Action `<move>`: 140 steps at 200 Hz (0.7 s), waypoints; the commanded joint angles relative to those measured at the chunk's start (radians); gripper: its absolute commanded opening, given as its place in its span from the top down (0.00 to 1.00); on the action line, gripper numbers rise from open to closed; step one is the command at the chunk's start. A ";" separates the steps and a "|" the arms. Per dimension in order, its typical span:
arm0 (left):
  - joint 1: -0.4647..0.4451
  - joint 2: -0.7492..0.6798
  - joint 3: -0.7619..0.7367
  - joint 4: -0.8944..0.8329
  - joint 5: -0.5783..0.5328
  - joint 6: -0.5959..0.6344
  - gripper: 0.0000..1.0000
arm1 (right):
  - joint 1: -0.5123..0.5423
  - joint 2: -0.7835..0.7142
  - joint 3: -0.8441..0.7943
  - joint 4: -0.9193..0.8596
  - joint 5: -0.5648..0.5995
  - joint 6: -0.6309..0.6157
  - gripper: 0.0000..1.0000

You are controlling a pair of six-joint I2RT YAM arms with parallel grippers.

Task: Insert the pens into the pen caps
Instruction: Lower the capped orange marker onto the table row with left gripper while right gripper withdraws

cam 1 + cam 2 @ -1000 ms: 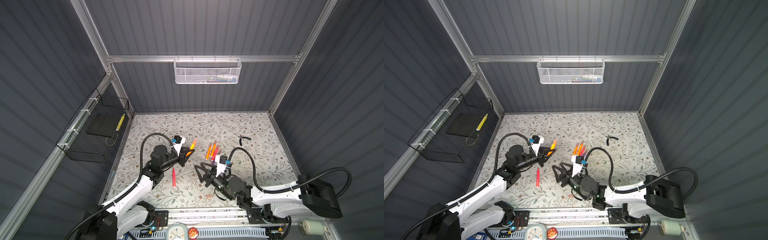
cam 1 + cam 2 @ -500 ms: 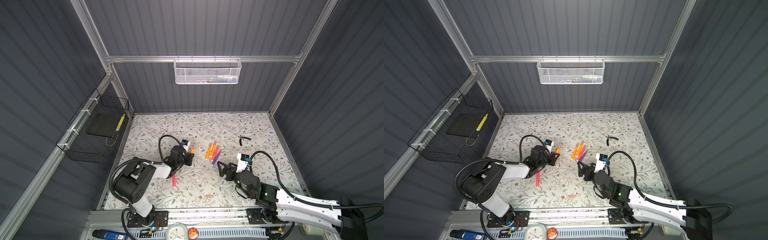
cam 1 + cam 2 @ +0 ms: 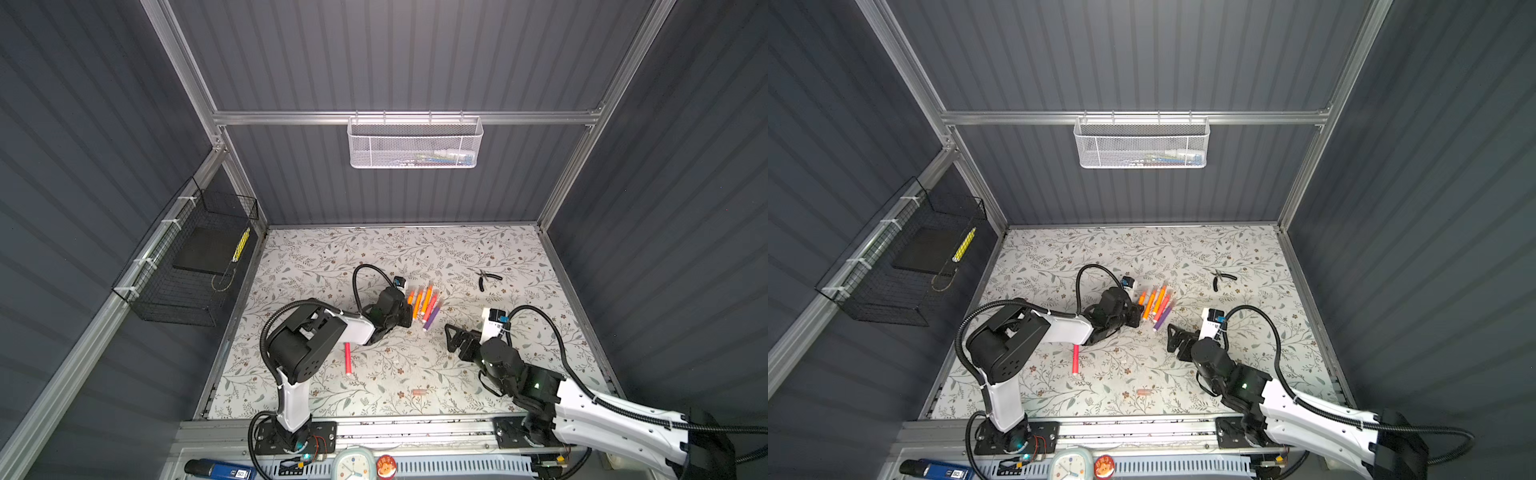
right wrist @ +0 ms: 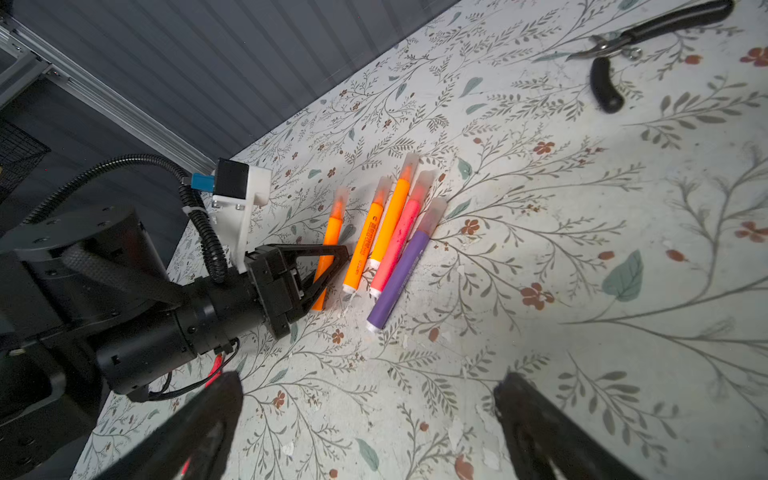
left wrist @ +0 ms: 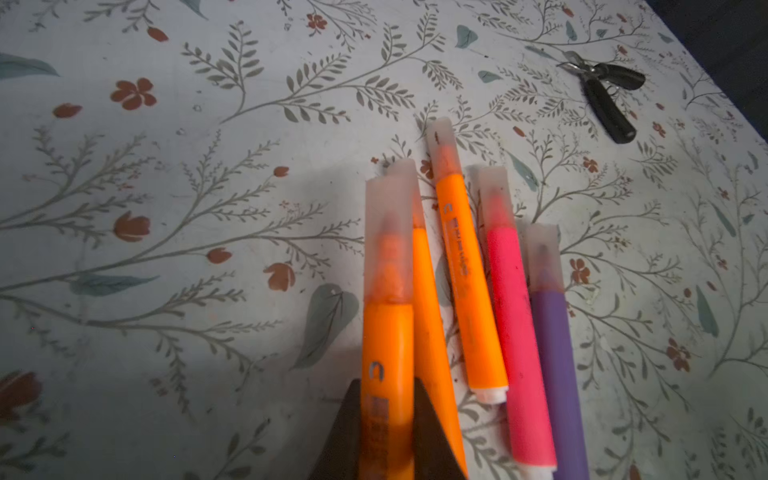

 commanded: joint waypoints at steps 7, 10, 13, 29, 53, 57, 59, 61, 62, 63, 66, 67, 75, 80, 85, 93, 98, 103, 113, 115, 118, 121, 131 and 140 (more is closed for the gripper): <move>0.000 0.035 0.056 -0.073 -0.075 -0.046 1.00 | -0.008 -0.026 -0.021 -0.035 -0.005 0.018 0.02; 0.000 0.037 0.059 -0.075 -0.078 -0.048 1.00 | -0.008 -0.028 -0.022 -0.034 -0.005 0.017 0.02; 0.000 0.040 0.061 -0.077 -0.080 -0.049 1.00 | -0.008 -0.030 -0.023 -0.036 -0.005 0.019 0.02; 0.000 0.046 0.071 -0.084 -0.082 -0.054 1.00 | -0.011 -0.043 -0.029 -0.040 -0.006 0.020 0.02; 0.000 0.049 0.075 -0.080 -0.061 -0.055 0.95 | -0.016 -0.065 -0.034 -0.048 -0.008 0.019 0.01; 0.000 0.048 0.075 -0.079 -0.056 -0.055 0.92 | -0.016 -0.067 -0.034 -0.050 -0.008 0.019 0.02; 0.000 0.046 0.074 -0.078 -0.055 -0.055 0.91 | -0.016 -0.069 -0.034 -0.050 -0.007 0.019 0.02; 0.000 0.047 0.074 -0.078 -0.052 -0.054 0.90 | -0.016 -0.071 -0.035 -0.051 -0.007 0.018 0.01; 0.000 0.045 0.073 -0.077 -0.051 -0.054 0.90 | -0.016 -0.071 -0.035 -0.051 -0.007 0.018 0.01; 0.000 0.045 0.074 -0.076 -0.050 -0.054 0.89 | -0.017 -0.072 -0.035 -0.051 -0.007 0.018 0.01; 0.000 0.044 0.072 -0.074 -0.046 -0.054 0.88 | -0.018 -0.074 -0.035 -0.051 -0.006 0.018 0.01; 0.001 0.043 0.072 -0.073 -0.044 -0.054 0.87 | -0.018 -0.074 -0.035 -0.051 -0.006 0.018 0.01; 0.000 0.039 0.068 -0.066 -0.036 -0.054 0.83 | -0.018 -0.079 -0.038 -0.051 -0.004 0.018 0.01; 0.000 0.038 0.067 -0.063 -0.031 -0.054 0.81 | -0.018 -0.082 -0.039 -0.051 -0.007 0.018 0.01; 0.001 0.036 0.069 -0.063 -0.028 -0.053 0.79 | -0.019 -0.082 -0.040 -0.052 -0.007 0.018 0.01; 0.000 0.033 0.070 -0.062 -0.025 -0.053 0.76 | -0.019 -0.084 -0.042 -0.051 -0.007 0.018 0.01; 0.000 0.032 0.073 -0.064 -0.024 -0.052 0.74 | -0.021 -0.084 -0.042 -0.051 -0.007 0.018 0.01; 0.000 0.031 0.075 -0.066 -0.024 -0.051 0.73 | -0.021 -0.082 -0.042 -0.051 -0.007 0.017 0.01; 0.000 0.030 0.079 -0.071 -0.023 -0.050 0.70 | -0.022 -0.082 -0.042 -0.052 -0.007 0.017 0.01; 0.001 0.029 0.080 -0.071 -0.023 -0.050 0.70 | -0.023 -0.083 -0.042 -0.052 -0.009 0.016 0.01; 0.000 0.028 0.082 -0.072 -0.023 -0.048 0.69 | -0.024 -0.083 -0.040 -0.051 -0.008 0.014 0.01; 0.000 0.026 0.082 -0.070 -0.021 -0.049 0.68 | -0.024 -0.084 -0.039 -0.052 -0.008 0.012 0.01; 0.000 0.020 0.092 -0.075 -0.019 -0.043 0.66 | -0.026 -0.085 -0.034 -0.051 -0.008 0.003 0.01; 0.000 0.007 0.106 -0.091 -0.017 -0.034 0.63 | -0.029 -0.087 -0.028 -0.051 -0.009 -0.005 0.01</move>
